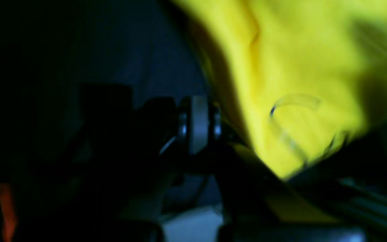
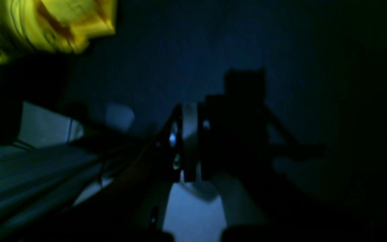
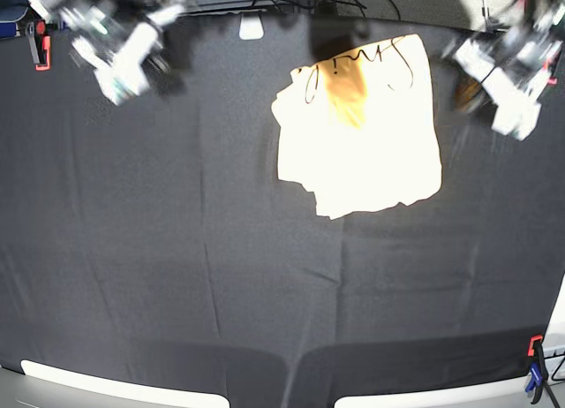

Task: Layout the t-shirt on the table in an organized manner, then fold the t-shirt properly

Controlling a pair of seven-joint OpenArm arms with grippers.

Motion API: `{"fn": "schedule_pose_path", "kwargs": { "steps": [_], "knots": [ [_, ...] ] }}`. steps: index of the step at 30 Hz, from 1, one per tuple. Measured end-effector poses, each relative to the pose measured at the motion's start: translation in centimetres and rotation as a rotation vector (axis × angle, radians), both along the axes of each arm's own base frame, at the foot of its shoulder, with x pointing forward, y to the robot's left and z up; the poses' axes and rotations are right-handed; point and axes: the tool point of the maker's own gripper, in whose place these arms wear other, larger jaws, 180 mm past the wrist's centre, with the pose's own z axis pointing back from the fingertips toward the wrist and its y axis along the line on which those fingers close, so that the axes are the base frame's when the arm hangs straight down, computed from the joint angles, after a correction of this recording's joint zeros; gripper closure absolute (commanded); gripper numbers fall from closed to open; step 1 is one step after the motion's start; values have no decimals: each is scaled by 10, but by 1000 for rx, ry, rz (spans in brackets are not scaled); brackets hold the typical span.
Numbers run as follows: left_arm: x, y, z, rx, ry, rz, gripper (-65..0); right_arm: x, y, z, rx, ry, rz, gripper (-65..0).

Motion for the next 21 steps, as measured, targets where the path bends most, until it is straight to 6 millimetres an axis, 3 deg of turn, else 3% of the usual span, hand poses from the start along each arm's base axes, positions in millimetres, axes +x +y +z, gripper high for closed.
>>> {"fn": "schedule_pose_path", "kwargs": {
  "steps": [4,11,15,21],
  "knots": [
    [-54,18,-10,-22,136,69,0,-42,-21,-4,-35,121,-50,0],
    [-129,-2,-35,-115,337,65,0,-119,-27,-20,-41,372,-62,0],
    [-167,-11,-76,-200,469,104,0,-160,-33,-55,-60,541,-68,0],
    [-219,-13,-154,-242,666,199,0,-212,-20,-115,34,780,-32,0]
  ]
}}
